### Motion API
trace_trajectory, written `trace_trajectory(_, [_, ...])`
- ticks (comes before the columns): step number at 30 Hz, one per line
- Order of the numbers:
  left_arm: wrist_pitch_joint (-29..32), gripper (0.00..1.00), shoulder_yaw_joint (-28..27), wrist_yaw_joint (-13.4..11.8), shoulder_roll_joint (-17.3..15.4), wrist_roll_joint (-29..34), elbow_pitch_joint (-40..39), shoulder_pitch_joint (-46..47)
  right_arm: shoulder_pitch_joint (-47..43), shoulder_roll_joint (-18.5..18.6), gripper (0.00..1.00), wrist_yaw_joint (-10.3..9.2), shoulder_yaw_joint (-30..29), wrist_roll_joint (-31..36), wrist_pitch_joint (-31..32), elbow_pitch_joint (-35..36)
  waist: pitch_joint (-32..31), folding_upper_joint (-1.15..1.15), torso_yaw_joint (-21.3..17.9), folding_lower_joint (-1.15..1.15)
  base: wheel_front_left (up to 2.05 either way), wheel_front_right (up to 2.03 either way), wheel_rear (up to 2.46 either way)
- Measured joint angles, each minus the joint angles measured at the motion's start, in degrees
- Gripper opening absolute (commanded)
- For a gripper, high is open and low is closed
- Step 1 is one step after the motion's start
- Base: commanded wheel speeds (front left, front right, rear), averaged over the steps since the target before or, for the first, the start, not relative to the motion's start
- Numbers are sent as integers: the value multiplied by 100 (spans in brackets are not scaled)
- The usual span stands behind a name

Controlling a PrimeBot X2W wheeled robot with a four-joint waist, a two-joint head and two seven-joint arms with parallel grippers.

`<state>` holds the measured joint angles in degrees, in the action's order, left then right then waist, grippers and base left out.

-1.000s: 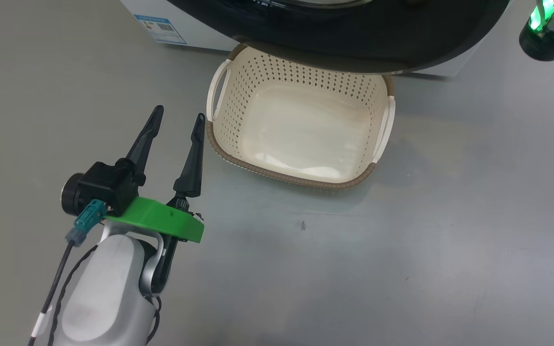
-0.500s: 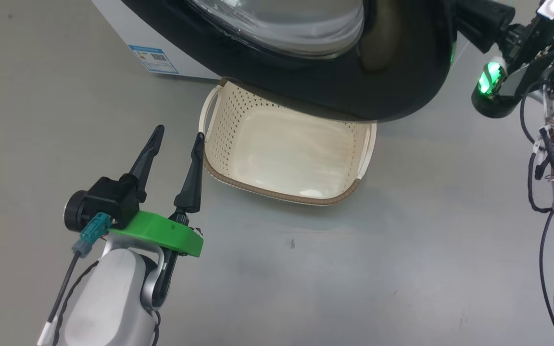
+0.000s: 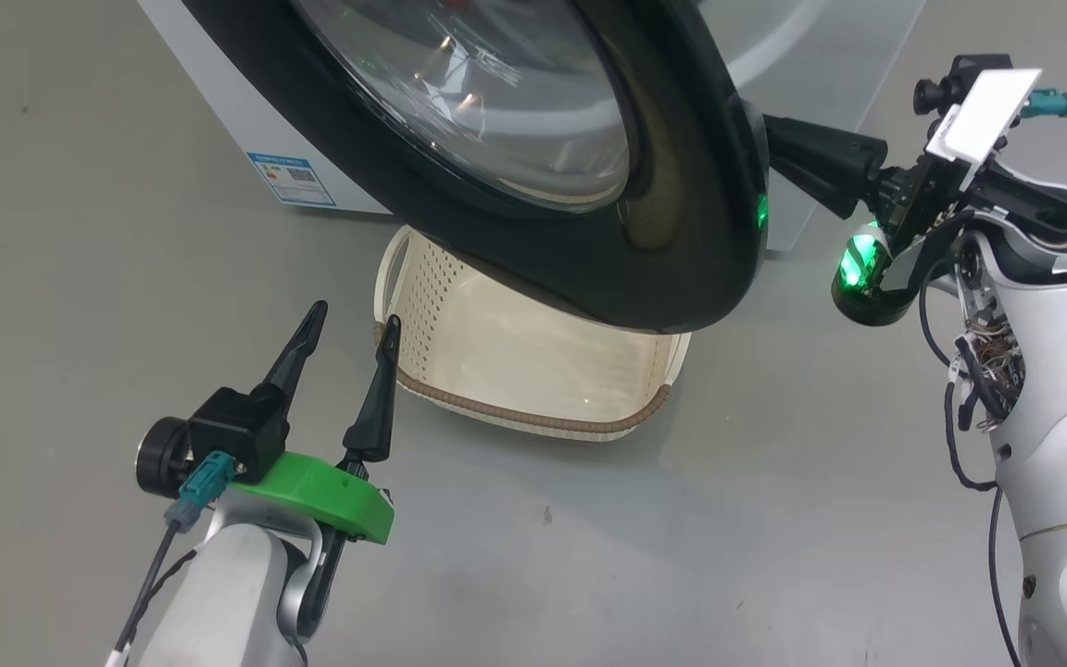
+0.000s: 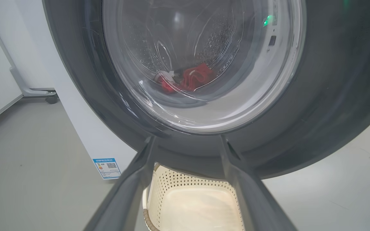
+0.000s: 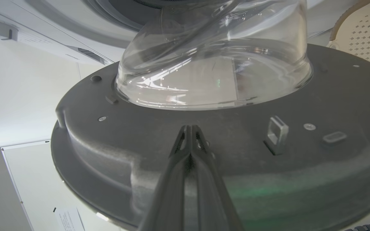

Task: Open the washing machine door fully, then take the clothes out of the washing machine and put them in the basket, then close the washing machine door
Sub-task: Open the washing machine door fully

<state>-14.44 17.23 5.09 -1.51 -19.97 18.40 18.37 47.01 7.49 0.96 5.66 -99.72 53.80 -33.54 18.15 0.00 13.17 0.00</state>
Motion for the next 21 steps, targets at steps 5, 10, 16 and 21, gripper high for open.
trace_trajectory(5, [0, 100, 30, 2, -2, -1, 36, -97, -248, -40, 0, 49, 67, -11, 85, -7, -202, 0, 4, 0, 0, 0, 0])
trace_trajectory(10, [0, 100, 52, 12, -3, -5, 67, -187, -454, -109, 0, 56, 144, -71, 171, -4, -361, 0, 38, 0, 0, 0, 0])
trace_trajectory(16, [0, 100, 111, 33, -9, -21, 107, -291, -781, -224, 0, 73, 259, -171, 248, 14, -579, 0, 140, 0, 0, 0, 0])
trace_trajectory(21, [0, 100, 133, 34, -11, -24, 115, -315, -938, -275, 0, 68, 328, -212, 288, 88, -699, 0, 288, 0, 0, 0, 0])
